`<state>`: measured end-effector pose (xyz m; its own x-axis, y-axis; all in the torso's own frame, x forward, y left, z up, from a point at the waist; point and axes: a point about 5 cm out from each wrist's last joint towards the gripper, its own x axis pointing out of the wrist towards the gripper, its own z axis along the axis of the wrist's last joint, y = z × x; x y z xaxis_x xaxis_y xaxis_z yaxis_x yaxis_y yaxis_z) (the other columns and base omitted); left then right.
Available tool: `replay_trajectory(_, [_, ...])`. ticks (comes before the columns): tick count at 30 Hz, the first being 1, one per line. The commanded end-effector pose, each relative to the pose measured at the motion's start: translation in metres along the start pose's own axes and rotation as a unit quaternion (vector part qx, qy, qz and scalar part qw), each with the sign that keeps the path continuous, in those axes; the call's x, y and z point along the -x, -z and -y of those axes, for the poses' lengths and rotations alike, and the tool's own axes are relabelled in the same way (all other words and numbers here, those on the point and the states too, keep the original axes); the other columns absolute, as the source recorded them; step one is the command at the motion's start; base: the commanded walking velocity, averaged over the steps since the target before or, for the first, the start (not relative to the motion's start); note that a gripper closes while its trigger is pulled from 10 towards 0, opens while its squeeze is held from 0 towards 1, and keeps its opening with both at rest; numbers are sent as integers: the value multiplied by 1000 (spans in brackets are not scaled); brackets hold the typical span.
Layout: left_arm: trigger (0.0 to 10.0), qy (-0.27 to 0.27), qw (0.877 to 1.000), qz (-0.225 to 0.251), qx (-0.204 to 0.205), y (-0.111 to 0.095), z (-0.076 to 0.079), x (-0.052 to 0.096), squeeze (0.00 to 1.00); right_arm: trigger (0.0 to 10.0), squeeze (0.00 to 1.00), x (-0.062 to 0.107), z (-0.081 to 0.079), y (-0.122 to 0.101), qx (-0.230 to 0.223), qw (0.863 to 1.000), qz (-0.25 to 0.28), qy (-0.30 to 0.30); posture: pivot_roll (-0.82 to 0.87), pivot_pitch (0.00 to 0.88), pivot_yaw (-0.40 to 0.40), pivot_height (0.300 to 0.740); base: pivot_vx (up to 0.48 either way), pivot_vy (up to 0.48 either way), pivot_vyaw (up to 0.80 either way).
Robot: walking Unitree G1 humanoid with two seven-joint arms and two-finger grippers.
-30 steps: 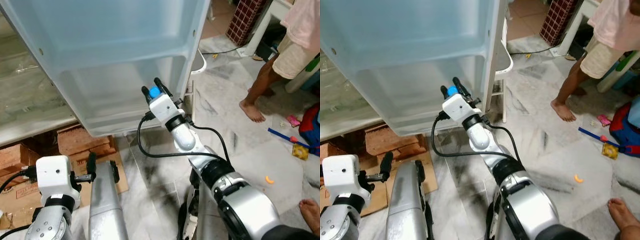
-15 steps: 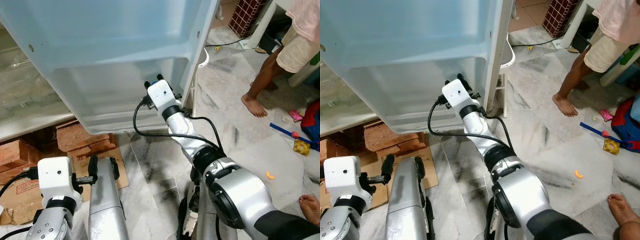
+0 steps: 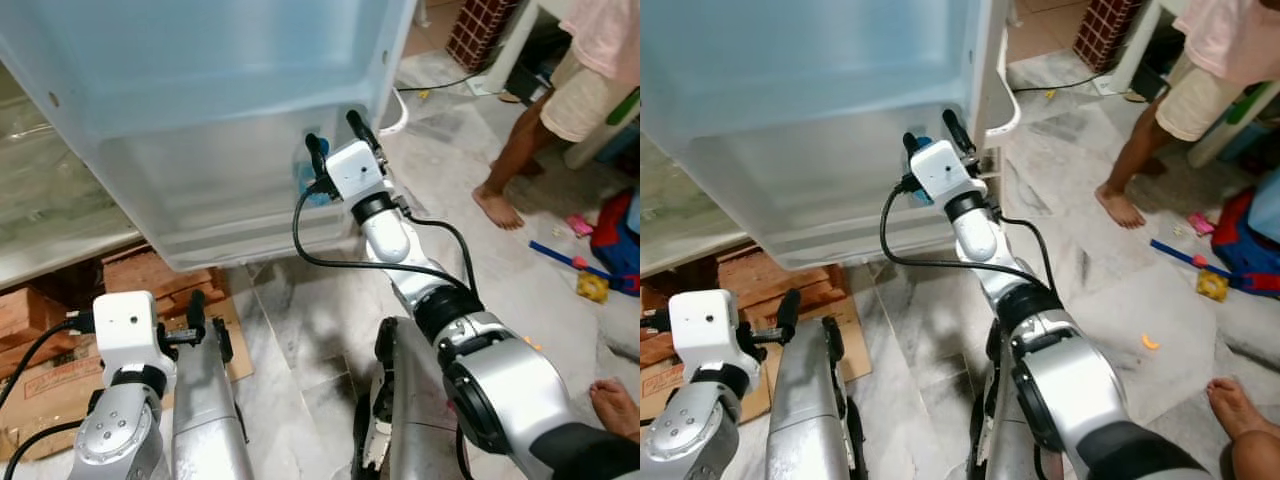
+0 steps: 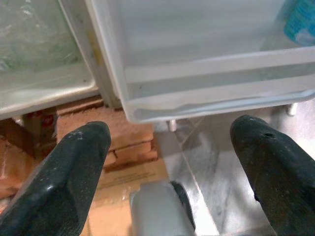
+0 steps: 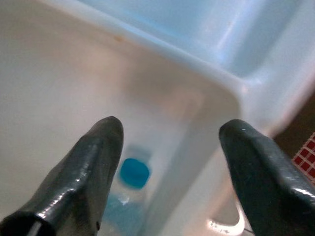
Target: Restocking fridge
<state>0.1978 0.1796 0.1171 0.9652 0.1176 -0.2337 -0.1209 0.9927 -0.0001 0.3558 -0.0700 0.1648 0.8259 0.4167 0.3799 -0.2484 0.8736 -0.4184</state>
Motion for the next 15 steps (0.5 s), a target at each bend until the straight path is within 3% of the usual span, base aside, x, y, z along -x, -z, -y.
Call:
replay_trajectory(1, [10000,-5,1000,-8,-3,5,-2,-1,0,10000,1000,6,-2,-1,-13,1000,9,-10,156,107,-58,508,0,0,0])
replay_trajectory(2, [10000,-5,1000,-8,-1,6,-2,-3,0,10000,1000,16,-2,2,-20,1000,7,-17,151,99,-57,508,0,0,0])
replay_trajectory(3, [10000,-5,1000,-8,-1,6,-2,-3,0,10000,1000,16,-2,2,-20,1000,7,-17,151,99,-57,508,0,0,0])
replay_trajectory(5, [10000,2,1000,-8,-7,8,2,-14,0,10000,1000,51,-6,12,-46,998,-21,-34,116,37,-52,508,0,0,0])
replay_trajectory(9, [10000,11,1000,3,-15,8,5,-25,0,10000,1000,83,-4,22,-70,995,-65,-20,82,0,-40,508,0,0,0])
replay_trajectory(10, [10000,7,1000,8,-7,7,6,-31,0,10000,1000,95,1,26,-98,992,-85,2,70,0,-35,508,0,0,0])
replay_trajectory(12, [10000,8,1000,10,-5,7,7,-32,0,10000,1000,99,3,27,-107,990,-92,12,66,0,-34,508,0,0,0])
replay_trajectory(15, [10000,14,1000,11,-4,9,10,-41,0,10000,1000,108,11,29,-159,978,-128,49,31,0,-17,508,0,0,0])
